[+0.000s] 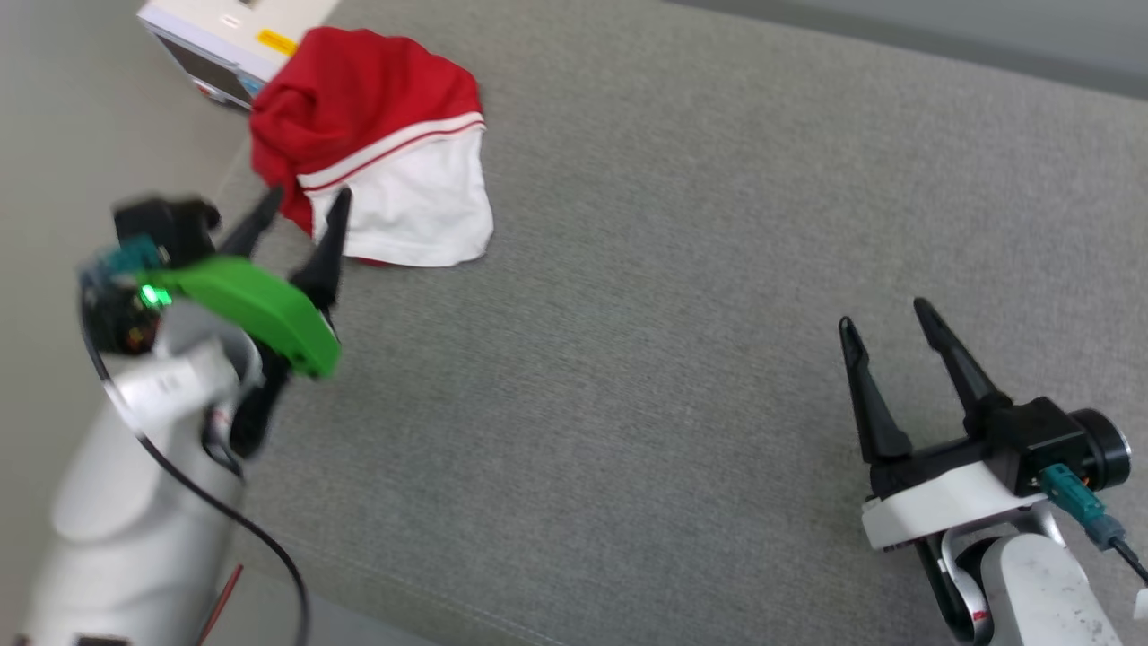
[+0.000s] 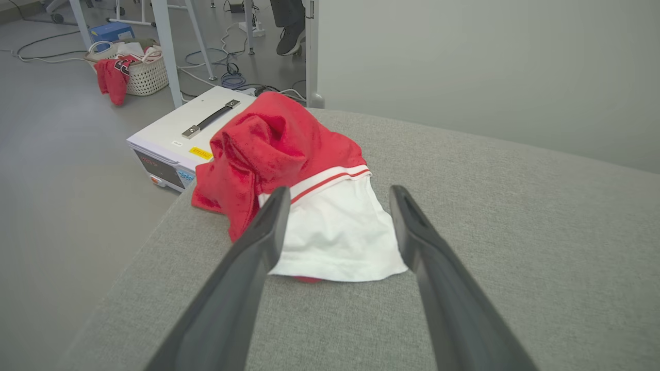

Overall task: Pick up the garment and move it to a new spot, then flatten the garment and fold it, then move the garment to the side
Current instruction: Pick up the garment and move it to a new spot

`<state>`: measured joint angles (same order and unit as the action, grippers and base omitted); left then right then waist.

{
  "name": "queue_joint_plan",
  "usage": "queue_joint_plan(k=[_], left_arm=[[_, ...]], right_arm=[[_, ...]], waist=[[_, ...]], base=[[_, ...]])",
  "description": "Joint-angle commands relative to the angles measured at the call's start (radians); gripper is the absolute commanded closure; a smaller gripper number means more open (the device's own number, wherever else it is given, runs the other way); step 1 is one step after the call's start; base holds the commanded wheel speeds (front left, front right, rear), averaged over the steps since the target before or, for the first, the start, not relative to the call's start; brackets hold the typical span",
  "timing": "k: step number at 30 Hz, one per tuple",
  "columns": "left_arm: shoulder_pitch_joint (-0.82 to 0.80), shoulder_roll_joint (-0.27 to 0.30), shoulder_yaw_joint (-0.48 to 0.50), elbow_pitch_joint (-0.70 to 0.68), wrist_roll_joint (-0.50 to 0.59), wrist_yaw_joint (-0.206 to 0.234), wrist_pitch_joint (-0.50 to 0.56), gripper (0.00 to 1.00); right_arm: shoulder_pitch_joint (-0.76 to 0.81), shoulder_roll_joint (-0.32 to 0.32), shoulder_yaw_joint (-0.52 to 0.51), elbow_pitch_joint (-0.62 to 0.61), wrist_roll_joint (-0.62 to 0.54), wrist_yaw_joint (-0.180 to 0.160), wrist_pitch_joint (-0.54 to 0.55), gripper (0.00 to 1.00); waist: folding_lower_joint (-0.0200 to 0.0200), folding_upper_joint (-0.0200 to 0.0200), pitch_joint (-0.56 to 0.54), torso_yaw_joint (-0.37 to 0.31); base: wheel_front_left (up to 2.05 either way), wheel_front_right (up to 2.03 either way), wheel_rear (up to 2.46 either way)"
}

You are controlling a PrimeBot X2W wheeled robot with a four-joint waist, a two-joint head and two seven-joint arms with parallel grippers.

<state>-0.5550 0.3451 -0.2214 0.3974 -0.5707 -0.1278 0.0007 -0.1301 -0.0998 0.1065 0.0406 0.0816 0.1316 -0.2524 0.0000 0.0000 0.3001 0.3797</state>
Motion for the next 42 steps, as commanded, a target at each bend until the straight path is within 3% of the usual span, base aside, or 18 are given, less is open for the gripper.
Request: queue_joint_plan(k=[1, 4, 8, 12, 18, 26, 27, 28, 29, 36, 42], left_arm=[[-0.046, 0.028, -0.018, 0.009, -0.028, -0.003, 0.035, 0.00], [-0.170, 0.117, -0.073, 0.047, -0.116, -0.003, 0.165, 0.00], [-0.277, 0.181, -0.108, 0.130, -0.226, -0.003, 0.319, 0.00], [-0.347, 0.239, -0.138, 0.196, -0.270, -0.003, 0.396, 0.00], [-0.399, 0.293, -0.179, 0.302, -0.304, -0.003, 0.506, 0.00], [-0.411, 0.298, -0.210, 0.406, -0.331, -0.003, 0.555, 0.00], [-0.408, 0.293, -0.216, 0.413, -0.339, -0.003, 0.565, 0.06], [-0.404, 0.287, -0.222, 0.416, -0.351, -0.003, 0.576, 0.59], [-0.400, 0.281, -0.225, 0.414, -0.368, -0.003, 0.581, 1.00], [-0.374, 0.274, -0.206, 0.375, -0.444, -0.003, 0.447, 1.00], [-0.332, 0.272, -0.184, 0.301, -0.503, -0.003, 0.302, 1.00]], right_arm=[[-0.022, -0.007, -0.002, -0.012, -0.008, -0.001, -0.006, 0.00], [-0.043, -0.014, 0.006, -0.039, -0.023, -0.001, 0.004, 0.00], [-0.063, -0.008, 0.019, -0.058, -0.018, -0.001, 0.007, 0.00], [-0.075, -0.005, 0.023, -0.062, -0.021, -0.001, 0.005, 0.00], [-0.089, -0.004, 0.030, -0.067, -0.031, -0.001, 0.002, 0.00], [-0.098, 0.003, 0.023, -0.070, -0.037, -0.001, -0.002, 0.00], [-0.099, 0.003, 0.022, -0.069, -0.037, -0.001, -0.002, 0.00], [-0.100, 0.003, 0.021, -0.068, -0.038, -0.001, -0.003, 0.00], [-0.102, 0.003, 0.019, -0.067, -0.039, -0.001, -0.003, 0.00], [-0.104, 0.008, 0.012, -0.047, -0.040, -0.001, -0.006, 0.00], [-0.083, 0.017, 0.007, -0.015, -0.026, -0.001, -0.008, 0.00]], waist=[[0.0000, 0.0000, 0.121, -0.095], [0.0000, 0.0000, 0.176, -0.130], [0.0000, 0.0000, 0.225, -0.174], [0.0000, 0.0000, 0.263, -0.209], [0.0000, 0.0000, 0.306, -0.242], [0.0000, 0.0000, 0.330, -0.256], [0.0000, 0.0000, 0.331, -0.256], [0.0000, 0.0000, 0.332, -0.255], [0.0000, 0.0000, 0.331, -0.254], [0.0000, 0.0000, 0.284, -0.247], [0.0000, 0.0000, 0.175, -0.246]], base=[[0.00, 0.00, 0.00], [0.00, 0.00, 0.00], [0.00, 0.00, 0.00], [0.00, 0.00, 0.00], [0.00, 0.00, 0.00], [0.00, 0.00, 0.00], [0.00, 0.00, 0.00], [0.00, 0.00, 0.00], [0.00, 0.00, 0.00], [0.00, 0.00, 0.00], [0.00, 0.00, 0.00]])
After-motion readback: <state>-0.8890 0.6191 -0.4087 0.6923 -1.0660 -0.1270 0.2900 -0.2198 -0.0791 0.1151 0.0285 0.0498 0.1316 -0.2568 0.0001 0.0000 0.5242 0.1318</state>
